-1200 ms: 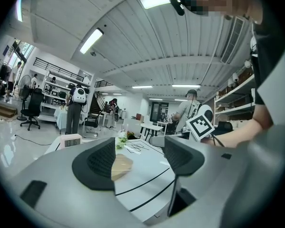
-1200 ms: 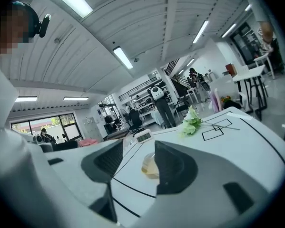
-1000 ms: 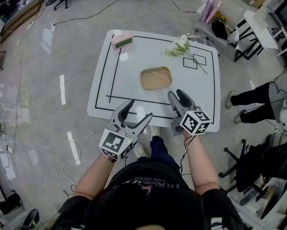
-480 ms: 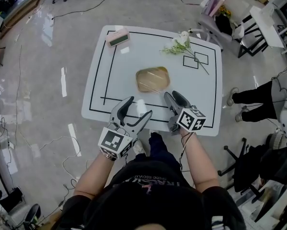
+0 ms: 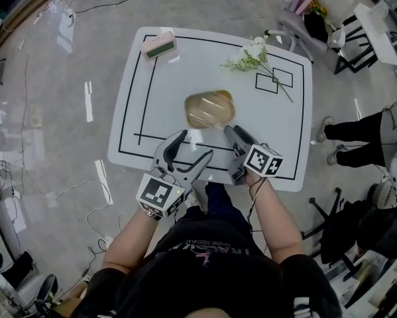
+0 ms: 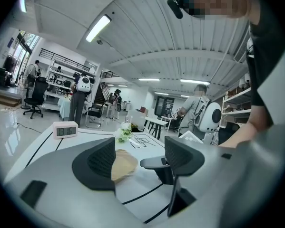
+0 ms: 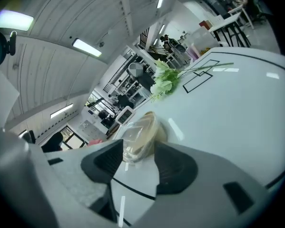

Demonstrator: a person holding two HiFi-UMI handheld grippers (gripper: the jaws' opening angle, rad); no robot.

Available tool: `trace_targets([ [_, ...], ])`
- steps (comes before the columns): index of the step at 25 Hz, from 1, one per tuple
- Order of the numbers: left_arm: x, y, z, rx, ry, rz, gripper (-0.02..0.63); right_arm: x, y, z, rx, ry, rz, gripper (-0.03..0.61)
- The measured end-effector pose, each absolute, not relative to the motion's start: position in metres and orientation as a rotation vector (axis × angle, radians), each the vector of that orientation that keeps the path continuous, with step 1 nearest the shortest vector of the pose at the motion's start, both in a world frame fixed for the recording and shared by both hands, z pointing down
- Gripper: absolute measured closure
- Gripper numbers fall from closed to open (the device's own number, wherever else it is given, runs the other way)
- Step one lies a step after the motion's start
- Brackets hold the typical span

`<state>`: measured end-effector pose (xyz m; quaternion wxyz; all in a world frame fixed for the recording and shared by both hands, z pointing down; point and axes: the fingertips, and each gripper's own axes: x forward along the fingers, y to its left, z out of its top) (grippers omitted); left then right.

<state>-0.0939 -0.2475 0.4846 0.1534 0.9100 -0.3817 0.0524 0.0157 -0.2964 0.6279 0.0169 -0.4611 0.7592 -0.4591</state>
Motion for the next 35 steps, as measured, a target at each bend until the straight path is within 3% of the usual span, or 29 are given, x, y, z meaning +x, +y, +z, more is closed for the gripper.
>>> trace_targets([
  [18,-0.095,-0.267,0.502,2.549,-1.109,0.155,0.299,-0.008,-0.305,0.660,-1.309,2.213,-1.711,0.390],
  [35,-0.099,-0.249,0.492,2.570,-1.098,0.156,0.299,-0.010,-0.296,0.628,-1.249,2.255,-1.594,0.480],
])
